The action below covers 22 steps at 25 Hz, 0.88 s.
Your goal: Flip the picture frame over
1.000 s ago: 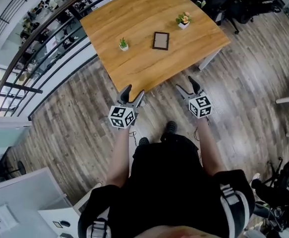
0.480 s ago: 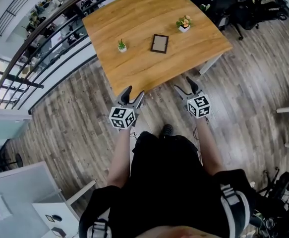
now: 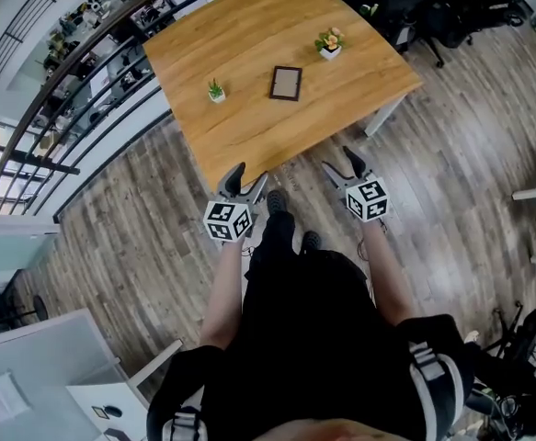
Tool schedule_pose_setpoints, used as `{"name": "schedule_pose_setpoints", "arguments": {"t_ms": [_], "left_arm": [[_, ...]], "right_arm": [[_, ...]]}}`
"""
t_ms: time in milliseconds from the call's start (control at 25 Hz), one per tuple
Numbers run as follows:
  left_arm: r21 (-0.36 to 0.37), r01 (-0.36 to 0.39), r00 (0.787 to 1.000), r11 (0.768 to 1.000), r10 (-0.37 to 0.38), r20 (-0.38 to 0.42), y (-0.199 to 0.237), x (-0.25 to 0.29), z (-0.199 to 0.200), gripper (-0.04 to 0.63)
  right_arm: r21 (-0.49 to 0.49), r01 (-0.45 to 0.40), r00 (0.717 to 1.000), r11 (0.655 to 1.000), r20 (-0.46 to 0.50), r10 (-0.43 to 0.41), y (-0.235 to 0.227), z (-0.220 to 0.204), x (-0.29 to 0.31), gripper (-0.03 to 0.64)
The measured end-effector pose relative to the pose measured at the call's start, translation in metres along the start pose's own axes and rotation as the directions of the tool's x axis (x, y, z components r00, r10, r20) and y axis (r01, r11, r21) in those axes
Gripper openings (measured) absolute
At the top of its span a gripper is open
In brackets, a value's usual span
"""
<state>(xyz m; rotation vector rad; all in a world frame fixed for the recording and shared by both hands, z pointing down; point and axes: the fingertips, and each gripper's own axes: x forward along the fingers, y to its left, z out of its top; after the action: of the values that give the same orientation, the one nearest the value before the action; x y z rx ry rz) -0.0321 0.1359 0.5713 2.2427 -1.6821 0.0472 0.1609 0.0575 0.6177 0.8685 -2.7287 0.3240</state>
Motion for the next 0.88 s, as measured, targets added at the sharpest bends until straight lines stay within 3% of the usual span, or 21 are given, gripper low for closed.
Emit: {"name": "schedule_pose_setpoints", "arguments": {"t_ms": [360, 880], "left_arm": [[-0.032, 0.003, 1.000, 0.999, -0.002, 0.014, 0.023, 0.015, 0.008, 0.301], [-0.057, 0.069, 0.998, 0.996, -0.069, -0.001, 0.059, 0.088, 0.019, 0.301]], "right_arm": [[-0.014, 0.009, 1.000, 1.000, 0.009, -0.009, -0.003, 0.018, 0.017, 0.302], [-0.016, 0.067, 0.997, 0.998, -0.036, -0.068, -0.041, 0.027, 0.059, 0.301]]}}
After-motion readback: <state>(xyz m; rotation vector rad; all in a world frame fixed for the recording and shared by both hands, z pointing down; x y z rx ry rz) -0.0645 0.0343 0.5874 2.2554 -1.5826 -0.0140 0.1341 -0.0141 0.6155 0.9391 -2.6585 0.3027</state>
